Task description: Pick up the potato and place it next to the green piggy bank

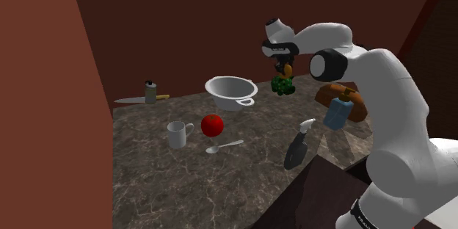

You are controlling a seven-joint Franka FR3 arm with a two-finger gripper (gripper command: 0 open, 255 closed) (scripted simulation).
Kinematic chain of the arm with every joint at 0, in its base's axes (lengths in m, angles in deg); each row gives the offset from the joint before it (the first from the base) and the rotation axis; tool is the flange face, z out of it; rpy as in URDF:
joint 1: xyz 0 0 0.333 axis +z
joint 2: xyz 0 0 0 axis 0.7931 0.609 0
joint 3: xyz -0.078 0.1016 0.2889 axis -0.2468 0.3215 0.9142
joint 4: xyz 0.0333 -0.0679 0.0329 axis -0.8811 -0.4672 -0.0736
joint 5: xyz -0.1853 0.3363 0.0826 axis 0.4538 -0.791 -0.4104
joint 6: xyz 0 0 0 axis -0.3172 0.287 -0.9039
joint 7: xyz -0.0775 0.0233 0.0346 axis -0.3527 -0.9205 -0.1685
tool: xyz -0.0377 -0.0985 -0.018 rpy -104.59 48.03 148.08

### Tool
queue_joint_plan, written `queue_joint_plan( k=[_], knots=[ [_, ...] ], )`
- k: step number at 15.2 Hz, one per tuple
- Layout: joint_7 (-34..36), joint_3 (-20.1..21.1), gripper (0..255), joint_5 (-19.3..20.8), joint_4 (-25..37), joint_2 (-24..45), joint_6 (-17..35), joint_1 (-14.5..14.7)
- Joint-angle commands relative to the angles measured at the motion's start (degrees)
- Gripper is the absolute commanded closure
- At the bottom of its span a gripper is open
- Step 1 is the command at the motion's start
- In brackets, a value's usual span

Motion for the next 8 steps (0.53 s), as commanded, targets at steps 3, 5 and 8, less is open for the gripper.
queue_joint_plan(
  k=[3, 5, 8],
  knots=[
    [1.0, -0.1, 255, 0.2, -1.3, 0.8, 1.9, -0.2],
    [1.7, -0.1, 255, 0.4, -2.4, 1.0, 3.0, -0.2],
    [2.7, -0.2, 255, 0.7, -3.9, 1.4, 4.6, -0.3]
  ],
)
